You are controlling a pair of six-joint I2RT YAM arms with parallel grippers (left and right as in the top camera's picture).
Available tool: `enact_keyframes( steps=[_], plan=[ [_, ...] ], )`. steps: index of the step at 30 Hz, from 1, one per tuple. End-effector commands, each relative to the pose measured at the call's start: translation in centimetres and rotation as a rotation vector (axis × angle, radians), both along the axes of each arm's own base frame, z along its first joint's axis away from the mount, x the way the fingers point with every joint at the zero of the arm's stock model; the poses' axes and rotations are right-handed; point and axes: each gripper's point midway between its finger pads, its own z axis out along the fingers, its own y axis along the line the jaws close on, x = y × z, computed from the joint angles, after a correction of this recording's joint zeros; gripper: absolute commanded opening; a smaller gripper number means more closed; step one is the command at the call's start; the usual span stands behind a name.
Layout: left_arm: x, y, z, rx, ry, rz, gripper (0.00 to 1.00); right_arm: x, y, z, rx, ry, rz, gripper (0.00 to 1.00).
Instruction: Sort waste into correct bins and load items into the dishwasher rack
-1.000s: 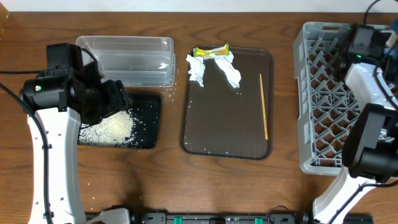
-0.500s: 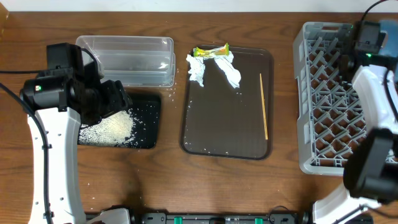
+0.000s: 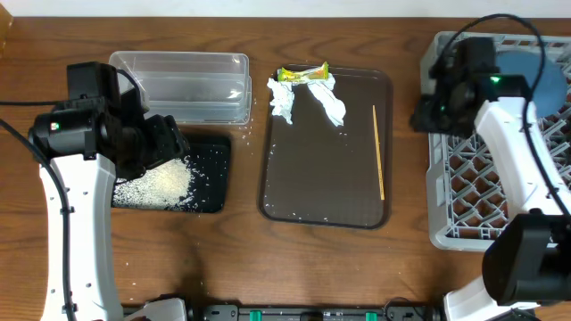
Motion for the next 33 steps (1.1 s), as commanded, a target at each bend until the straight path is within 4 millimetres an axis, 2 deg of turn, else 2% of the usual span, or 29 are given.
enact_keyframes(
  steps=[1,12,14,18,20,24,30,33],
  plan=[
    [-0.2,0.2,-0.1,0.008,0.005,0.001,0.7,-1.3,2.3,-0.2,0.043,0.051,0.036,0.47],
    [-0.2,0.2,-0.1,0.007,0.006,0.002,0.7,-4.7,6.4,-0.7,0.029,0.159,0.151,0.47],
    [-0.2,0.2,-0.1,0.007,0.007,0.002,0.7,-5.3,7.2,-0.8,0.026,0.173,0.176,0.41],
    [-0.2,0.2,-0.1,0.007,0.007,0.001,0.7,-6.7,9.1,-1.5,0.016,0.199,0.239,0.18],
    [-0.2,0.2,-0.1,0.007,0.007,0.002,0.7,-7.5,10.0,-2.2,0.011,0.214,0.272,0.12],
    [-0.2,0.2,-0.1,0.007,0.007,0.002,0.7,-9.4,11.9,-4.1,0.014,0.251,0.3,0.06],
    [-0.2,0.2,-0.1,0.007,0.007,0.002,0.7,-12.9,16.2,-7.2,0.114,0.287,0.406,0.05],
    [-0.2,0.2,-0.1,0.007,0.006,0.001,0.7,-14.2,17.5,-8.3,0.122,0.291,0.429,0.04]
  ],
)
